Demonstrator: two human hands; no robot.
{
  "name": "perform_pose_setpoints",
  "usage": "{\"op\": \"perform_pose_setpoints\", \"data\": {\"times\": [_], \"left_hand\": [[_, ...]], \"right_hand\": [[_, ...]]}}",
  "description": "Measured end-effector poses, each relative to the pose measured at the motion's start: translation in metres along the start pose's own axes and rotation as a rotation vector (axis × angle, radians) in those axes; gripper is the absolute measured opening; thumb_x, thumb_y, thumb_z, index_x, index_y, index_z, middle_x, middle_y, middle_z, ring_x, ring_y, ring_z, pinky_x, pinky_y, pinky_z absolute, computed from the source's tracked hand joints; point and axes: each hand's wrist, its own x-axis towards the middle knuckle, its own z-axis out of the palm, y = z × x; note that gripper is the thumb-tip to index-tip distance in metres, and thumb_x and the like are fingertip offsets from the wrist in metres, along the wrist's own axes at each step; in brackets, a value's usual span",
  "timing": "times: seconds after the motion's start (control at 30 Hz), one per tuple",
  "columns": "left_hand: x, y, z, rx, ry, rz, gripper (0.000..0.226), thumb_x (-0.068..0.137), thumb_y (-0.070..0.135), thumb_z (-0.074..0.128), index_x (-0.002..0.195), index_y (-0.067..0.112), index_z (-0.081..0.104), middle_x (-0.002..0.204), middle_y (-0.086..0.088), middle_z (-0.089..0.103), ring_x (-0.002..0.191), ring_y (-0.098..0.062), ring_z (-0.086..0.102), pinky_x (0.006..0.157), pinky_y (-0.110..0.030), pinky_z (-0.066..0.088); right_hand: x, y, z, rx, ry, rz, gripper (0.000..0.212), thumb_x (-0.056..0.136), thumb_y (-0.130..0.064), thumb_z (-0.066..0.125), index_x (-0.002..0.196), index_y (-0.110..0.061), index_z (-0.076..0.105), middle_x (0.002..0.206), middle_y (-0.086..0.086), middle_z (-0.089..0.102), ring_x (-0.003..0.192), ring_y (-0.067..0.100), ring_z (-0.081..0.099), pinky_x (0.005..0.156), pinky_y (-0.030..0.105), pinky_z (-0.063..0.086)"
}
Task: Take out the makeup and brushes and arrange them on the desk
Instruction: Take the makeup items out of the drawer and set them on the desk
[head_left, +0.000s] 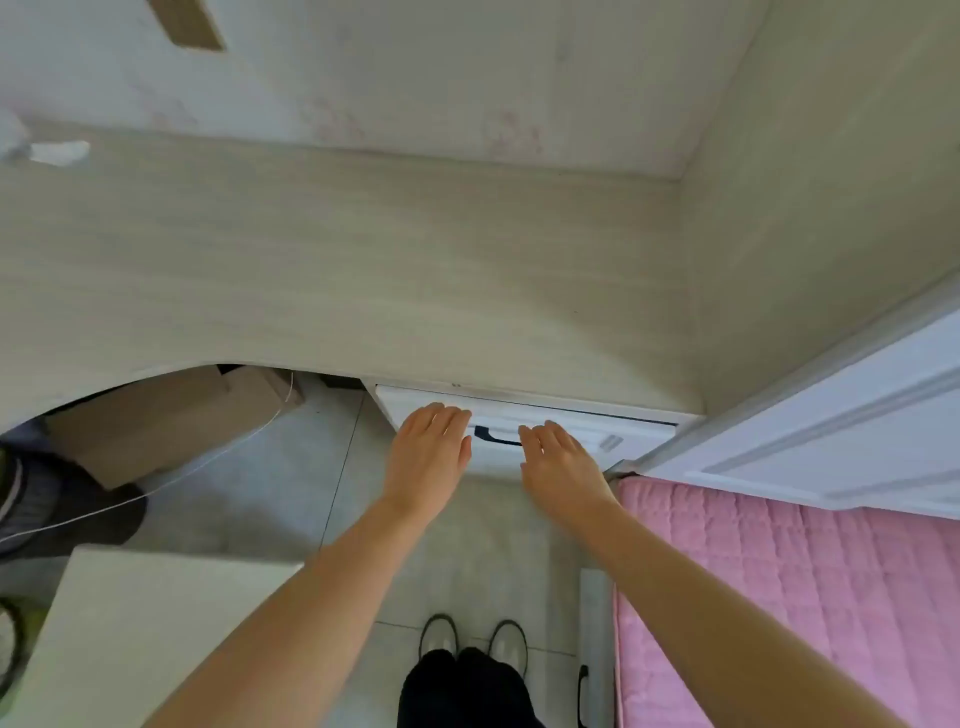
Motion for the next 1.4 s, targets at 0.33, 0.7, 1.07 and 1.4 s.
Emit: {"op": "perform_pose_setpoints", "data": {"times": [0.33,0.7,1.07,1.4], "left_hand": [[0.008,-0.017,0.065,0.007,-0.098,0.021,0.045,0.091,0.019,0.06,0.133,0.007,0.052,0.139,-0.006,0.051,0.133,-0.027,0.044,0.107,-0.045,0.039],[0.008,-0.027,0.086,0.006,-0.075,0.068,0.055,0.09,0.021,0.055,0.142,0.012,0.042,0.14,-0.001,0.048,0.124,-0.025,0.044,0.108,-0.045,0.034],[0.007,-0.026,0.087,0.017,-0.123,0.101,0.052,0.081,0.03,0.071,0.127,0.009,0.058,0.123,-0.006,0.062,0.115,-0.027,0.057,0.107,-0.047,0.038],[-0.015,-0.014,0.075,-0.065,-0.2,0.008,0.044,0.077,0.028,0.076,0.115,0.011,0.063,0.107,-0.004,0.066,0.102,-0.027,0.061,0.096,-0.043,0.045]], "right_hand": [[0.043,-0.004,0.071,-0.037,-0.34,0.017,0.049,0.094,-0.009,0.037,0.141,0.001,0.025,0.134,0.015,0.043,0.125,0.032,0.038,0.107,0.036,0.032],[0.041,-0.01,0.093,-0.032,-0.338,0.139,0.06,0.092,-0.013,0.048,0.144,-0.007,0.021,0.136,0.011,0.04,0.125,0.032,0.038,0.114,0.043,0.022],[-0.004,-0.022,0.098,-0.009,-0.339,0.042,0.069,0.089,-0.013,0.051,0.147,-0.005,0.015,0.142,0.013,0.034,0.128,0.032,0.035,0.116,0.044,0.019],[-0.036,-0.026,0.048,0.186,0.019,-0.045,0.054,0.068,0.004,0.068,0.121,-0.002,0.06,0.119,0.013,0.062,0.109,0.03,0.061,0.082,0.037,0.056]]}}
